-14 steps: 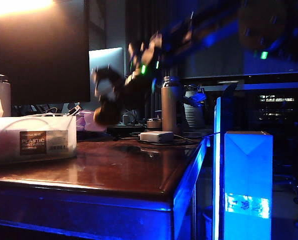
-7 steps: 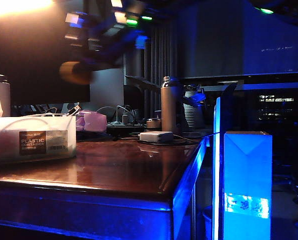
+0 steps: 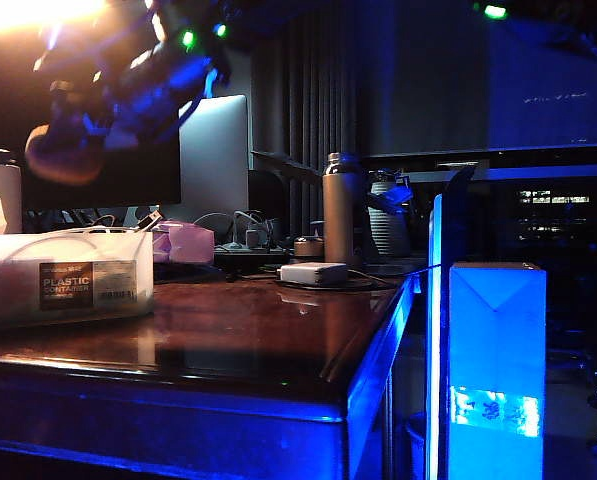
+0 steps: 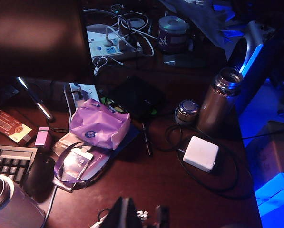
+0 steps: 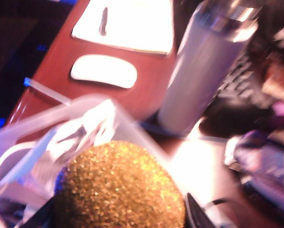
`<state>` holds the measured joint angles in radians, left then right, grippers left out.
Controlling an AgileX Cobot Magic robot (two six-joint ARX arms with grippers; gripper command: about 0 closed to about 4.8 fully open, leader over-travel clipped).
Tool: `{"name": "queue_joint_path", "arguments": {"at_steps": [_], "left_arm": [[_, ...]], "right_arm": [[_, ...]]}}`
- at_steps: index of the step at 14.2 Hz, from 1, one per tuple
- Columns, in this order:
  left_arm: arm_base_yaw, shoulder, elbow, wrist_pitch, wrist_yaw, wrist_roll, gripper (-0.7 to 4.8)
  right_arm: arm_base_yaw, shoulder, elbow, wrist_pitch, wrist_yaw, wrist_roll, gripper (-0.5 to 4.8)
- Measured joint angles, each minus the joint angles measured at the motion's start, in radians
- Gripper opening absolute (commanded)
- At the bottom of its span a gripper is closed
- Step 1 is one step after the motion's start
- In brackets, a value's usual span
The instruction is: Pick up the kiwi and place it into the translucent box.
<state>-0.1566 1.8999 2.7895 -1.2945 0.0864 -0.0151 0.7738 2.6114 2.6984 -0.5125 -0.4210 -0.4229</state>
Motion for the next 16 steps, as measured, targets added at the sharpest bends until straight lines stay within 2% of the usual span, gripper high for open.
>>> {"name": "queue_joint_path", "arguments": {"at_steps": [2, 4, 5, 8, 11, 12, 13, 15, 16], "left_arm": [[0.0, 0.0, 0.0, -0.002, 0.0, 0.0, -0.03], [0.0, 0.0, 0.0, -0.004, 0.0, 0.001, -0.03], [0.0, 0.0, 0.0, -0.009, 0.0, 0.003, -0.03], [0.0, 0.0, 0.0, -0.049, 0.0, 0.023, -0.03], [0.017, 0.0, 0.0, -0.082, 0.013, 0.039, -0.03], [0.032, -0.001, 0.0, -0.095, 0.026, 0.047, -0.03], [0.052, -0.006, 0.0, -0.112, 0.055, 0.057, -0.03], [0.116, -0.036, -0.001, -0.119, 0.108, 0.064, -0.03], [0.143, -0.06, -0.008, -0.117, 0.135, 0.064, -0.03]], "right_arm": [[0.005, 0.015, -0.002, -0.04, 0.0, 0.0, 3.41], [0.004, 0.016, -0.002, -0.045, 0.0, 0.0, 3.48], [0.003, 0.016, -0.002, -0.045, 0.0, -0.001, 3.94], [-0.008, 0.016, -0.002, -0.045, -0.003, -0.002, 4.1], [-0.017, 0.015, -0.002, -0.045, -0.019, -0.001, 3.96], [-0.024, 0.01, -0.002, -0.046, -0.021, -0.002, 3.39], [-0.041, -0.003, -0.002, -0.05, -0.022, 0.0, 2.48], [-0.108, -0.059, -0.002, -0.032, -0.021, 0.002, -0.11], [-0.142, -0.089, -0.002, -0.02, -0.019, 0.002, -0.03]]}}
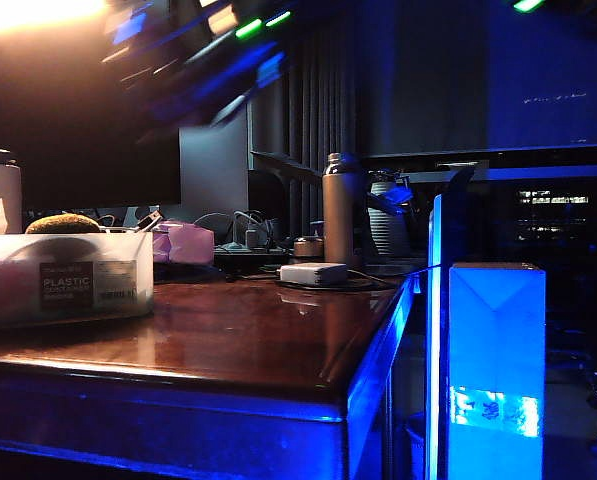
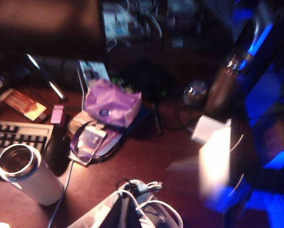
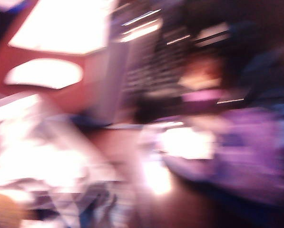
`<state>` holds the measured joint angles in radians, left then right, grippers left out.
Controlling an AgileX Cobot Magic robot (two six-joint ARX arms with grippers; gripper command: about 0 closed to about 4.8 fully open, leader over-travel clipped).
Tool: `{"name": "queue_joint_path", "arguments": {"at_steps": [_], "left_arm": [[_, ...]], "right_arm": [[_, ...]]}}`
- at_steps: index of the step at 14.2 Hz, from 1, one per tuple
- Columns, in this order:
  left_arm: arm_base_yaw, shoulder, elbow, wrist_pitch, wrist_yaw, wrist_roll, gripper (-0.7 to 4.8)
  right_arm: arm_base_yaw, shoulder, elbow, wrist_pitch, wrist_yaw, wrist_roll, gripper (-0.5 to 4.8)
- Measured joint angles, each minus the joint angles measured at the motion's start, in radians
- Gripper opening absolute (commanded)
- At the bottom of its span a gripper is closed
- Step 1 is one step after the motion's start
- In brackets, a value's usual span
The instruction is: Pick up the kiwi and place it into the translucent box.
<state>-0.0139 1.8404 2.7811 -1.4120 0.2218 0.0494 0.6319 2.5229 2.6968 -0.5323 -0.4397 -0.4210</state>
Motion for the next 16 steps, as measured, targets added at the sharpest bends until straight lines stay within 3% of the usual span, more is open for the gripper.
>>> {"name": "queue_joint_path", "arguments": {"at_steps": [6, 11, 16], "left_arm": [[0.027, -0.186, -0.065, 0.004, 0.048, -0.01, -0.03], [-0.048, -0.41, -0.066, -0.014, 0.052, -0.031, -0.03], [-0.049, -0.673, -0.067, -0.016, 0.132, -0.186, -0.03]], "right_arm": [[-0.156, -0.312, 0.0, 0.054, 0.006, 0.099, -0.03], [-0.181, -0.633, 0.0, 0.033, 0.051, 0.11, -0.03], [-0.181, -0.837, 0.0, 0.01, 0.081, 0.154, -0.03]]}}
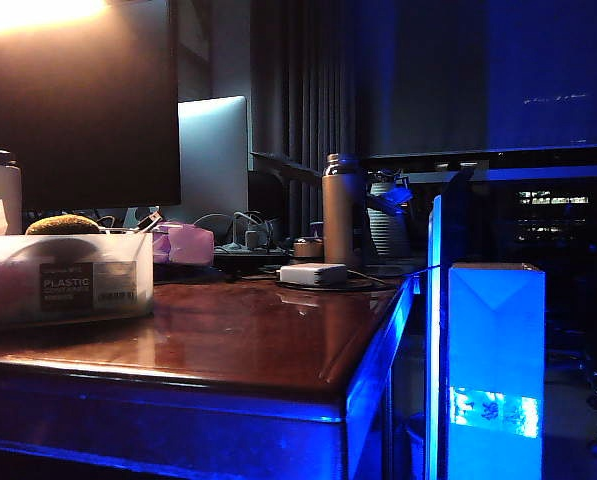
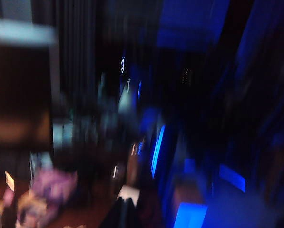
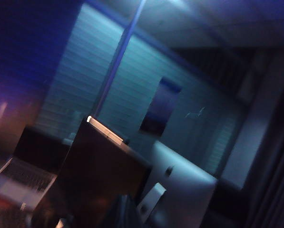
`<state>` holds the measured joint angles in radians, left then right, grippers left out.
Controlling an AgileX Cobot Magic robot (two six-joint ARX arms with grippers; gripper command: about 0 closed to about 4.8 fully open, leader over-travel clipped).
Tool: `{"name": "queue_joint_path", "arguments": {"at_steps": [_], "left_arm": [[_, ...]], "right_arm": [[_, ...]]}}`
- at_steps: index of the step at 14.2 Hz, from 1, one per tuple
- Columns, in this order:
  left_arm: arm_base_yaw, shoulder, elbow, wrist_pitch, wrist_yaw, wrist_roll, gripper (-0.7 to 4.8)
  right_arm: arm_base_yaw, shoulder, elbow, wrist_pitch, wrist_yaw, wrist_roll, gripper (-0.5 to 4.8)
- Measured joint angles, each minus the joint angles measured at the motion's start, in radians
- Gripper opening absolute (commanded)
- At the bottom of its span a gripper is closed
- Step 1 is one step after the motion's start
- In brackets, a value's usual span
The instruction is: Pick up the kiwi and place it into the translucent box.
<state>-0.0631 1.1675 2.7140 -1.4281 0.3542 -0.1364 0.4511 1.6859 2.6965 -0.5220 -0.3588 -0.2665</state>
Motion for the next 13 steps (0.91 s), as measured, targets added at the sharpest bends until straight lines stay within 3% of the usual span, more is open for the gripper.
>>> {"name": "queue_joint_path", "arguments": {"at_steps": [2, 4, 9, 11, 13], "left_arm": [[0.003, -0.156, 0.008, 0.001, 0.006, -0.014, -0.03], [0.036, -0.23, 0.004, -0.001, 0.061, -0.088, -0.03], [0.352, -0.394, 0.006, -0.001, 0.457, -0.088, -0.03], [0.327, -0.425, 0.007, -0.001, 0.461, -0.084, -0.03], [0.224, -0.429, 0.006, -0.001, 0.453, -0.082, -0.03]], "right_arm": [[0.006, -0.122, 0.002, -0.113, 0.0, 0.006, -0.03], [0.006, -0.209, 0.005, -0.281, 0.002, 0.005, -0.03], [0.006, -0.453, 0.004, -0.627, 0.07, -0.004, -0.03], [0.006, -0.526, 0.007, -0.696, 0.07, -0.005, -0.03], [0.002, -0.558, 0.005, -0.782, 0.071, -0.022, -0.04]]}}
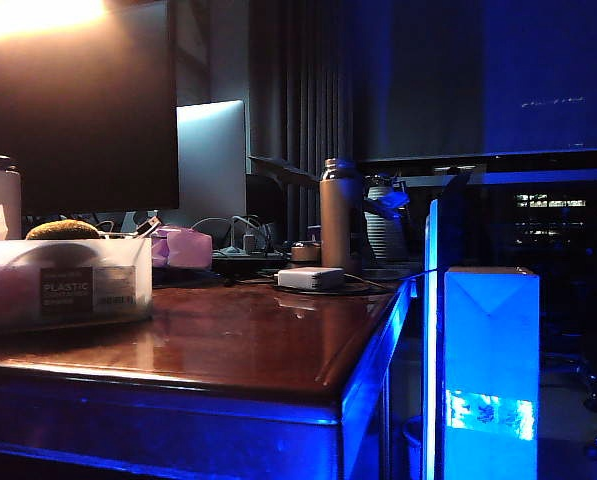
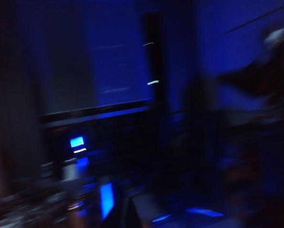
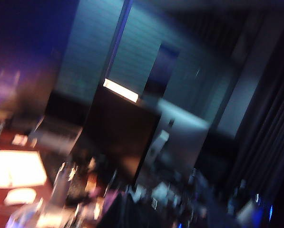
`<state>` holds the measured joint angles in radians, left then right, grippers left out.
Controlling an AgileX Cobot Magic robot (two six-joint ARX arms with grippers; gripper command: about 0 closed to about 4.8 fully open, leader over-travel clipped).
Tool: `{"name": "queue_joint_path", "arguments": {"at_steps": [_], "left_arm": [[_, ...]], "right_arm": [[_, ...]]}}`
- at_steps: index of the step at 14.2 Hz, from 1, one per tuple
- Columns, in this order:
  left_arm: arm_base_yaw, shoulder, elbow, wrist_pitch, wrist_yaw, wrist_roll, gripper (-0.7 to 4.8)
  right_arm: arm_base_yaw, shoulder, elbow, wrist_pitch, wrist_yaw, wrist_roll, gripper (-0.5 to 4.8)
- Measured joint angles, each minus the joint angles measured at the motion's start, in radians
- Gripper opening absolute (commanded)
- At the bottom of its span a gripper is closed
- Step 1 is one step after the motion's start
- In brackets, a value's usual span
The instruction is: Pick up the kiwi and place it into the translucent box.
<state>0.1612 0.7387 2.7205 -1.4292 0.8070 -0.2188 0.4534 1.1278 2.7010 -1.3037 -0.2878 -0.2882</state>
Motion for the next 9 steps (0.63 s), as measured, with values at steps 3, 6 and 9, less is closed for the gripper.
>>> {"name": "queue_joint_path", "arguments": {"at_steps": [3, 6, 9], "left_arm": [[-0.101, -0.062, -0.005, -0.002, -0.154, -0.068, -0.03], [-0.108, -0.074, -0.021, 0.002, -0.546, 0.028, -0.03], [-0.106, -0.004, -0.272, -0.002, -0.676, 0.181, -0.03]], "right_arm": [[-0.028, -0.022, 0.0, -0.067, -0.002, 0.004, -0.04], [-0.179, -0.005, -0.002, 0.06, -0.039, 0.024, -0.04], [-0.326, 0.037, 0.0, 0.322, -0.113, 0.129, -0.04]]}}
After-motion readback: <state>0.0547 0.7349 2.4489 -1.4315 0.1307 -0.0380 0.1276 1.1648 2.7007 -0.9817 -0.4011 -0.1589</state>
